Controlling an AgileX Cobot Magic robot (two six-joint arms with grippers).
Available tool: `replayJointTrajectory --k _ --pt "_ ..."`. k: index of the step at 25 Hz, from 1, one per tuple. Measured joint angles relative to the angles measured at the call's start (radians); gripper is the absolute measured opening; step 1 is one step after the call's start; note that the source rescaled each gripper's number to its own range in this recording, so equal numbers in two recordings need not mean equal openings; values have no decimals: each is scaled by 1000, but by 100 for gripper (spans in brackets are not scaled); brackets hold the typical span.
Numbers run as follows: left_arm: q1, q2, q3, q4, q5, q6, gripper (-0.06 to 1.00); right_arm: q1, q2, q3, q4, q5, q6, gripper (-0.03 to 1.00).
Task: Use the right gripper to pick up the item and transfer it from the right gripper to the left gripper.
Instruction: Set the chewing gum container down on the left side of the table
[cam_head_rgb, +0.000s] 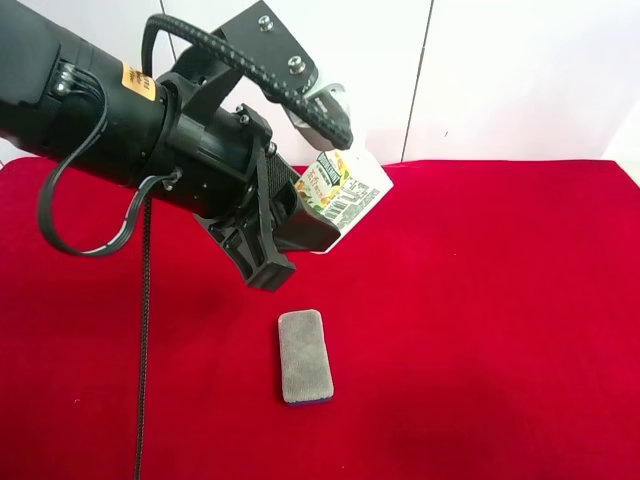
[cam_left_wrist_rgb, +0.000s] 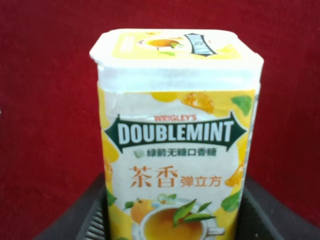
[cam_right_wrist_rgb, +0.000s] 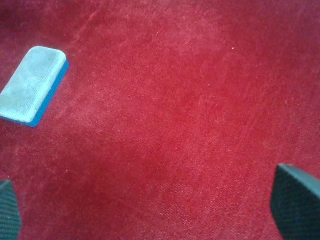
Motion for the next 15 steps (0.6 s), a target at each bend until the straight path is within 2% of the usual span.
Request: replayJointTrajectory --k 4,12,15 --pt "0 0 0 0 1 0 0 -26 0 0 -2 0 1 98" --pt "0 0 0 0 2 -2 0 -262 -107 2 -4 -1 1 98" --pt "0 0 0 0 2 -8 0 -304 -107 2 -4 -1 2 98"
